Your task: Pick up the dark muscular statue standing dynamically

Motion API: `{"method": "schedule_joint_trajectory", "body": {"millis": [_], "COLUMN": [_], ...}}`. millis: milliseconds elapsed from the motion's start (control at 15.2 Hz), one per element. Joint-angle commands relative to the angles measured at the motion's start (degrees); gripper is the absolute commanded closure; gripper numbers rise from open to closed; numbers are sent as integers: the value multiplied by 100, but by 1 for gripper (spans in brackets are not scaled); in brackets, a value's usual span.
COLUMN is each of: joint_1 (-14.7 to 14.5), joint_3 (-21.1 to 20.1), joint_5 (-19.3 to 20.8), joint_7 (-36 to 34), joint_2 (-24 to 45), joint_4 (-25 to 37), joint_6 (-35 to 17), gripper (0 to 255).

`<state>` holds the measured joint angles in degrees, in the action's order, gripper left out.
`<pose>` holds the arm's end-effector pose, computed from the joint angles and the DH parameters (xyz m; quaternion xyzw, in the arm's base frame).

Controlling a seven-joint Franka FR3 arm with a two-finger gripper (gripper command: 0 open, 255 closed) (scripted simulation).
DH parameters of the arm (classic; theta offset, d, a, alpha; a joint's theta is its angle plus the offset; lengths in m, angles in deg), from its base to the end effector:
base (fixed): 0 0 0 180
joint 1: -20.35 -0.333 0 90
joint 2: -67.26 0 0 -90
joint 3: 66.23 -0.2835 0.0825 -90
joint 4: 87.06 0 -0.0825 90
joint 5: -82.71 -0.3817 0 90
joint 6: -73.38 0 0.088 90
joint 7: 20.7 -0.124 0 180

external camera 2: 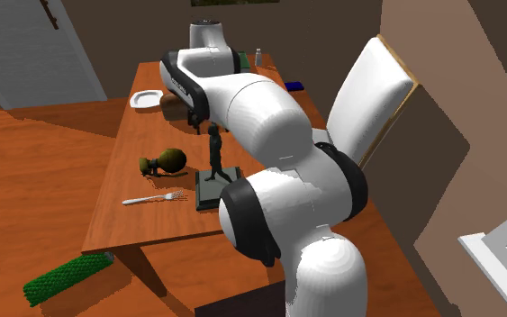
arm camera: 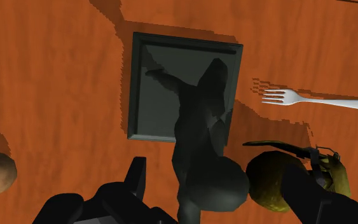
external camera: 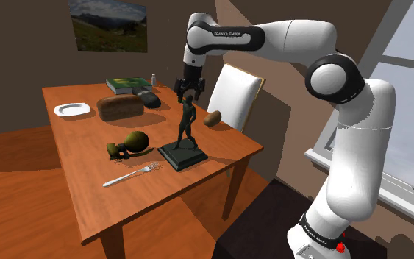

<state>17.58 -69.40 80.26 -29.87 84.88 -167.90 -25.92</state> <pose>0.6404 0.0671 0.4814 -0.9990 0.0328 -0.0036 0.0302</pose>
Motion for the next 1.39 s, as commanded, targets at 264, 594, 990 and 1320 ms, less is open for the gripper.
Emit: {"method": "schedule_joint_trajectory", "body": {"millis": [264,594,990,1320], "joint_1": [9,6,3,-3], "joint_3": [5,3,1,-1], "joint_5": [-1,-2,5,13], "joint_7": [14,9,-16,-40], "joint_2": [10,-12,60,177], "joint_4": [-16,-48,520,1083], "joint_6": [-29,-39,457,902], "gripper": [255,255,255,255]}}
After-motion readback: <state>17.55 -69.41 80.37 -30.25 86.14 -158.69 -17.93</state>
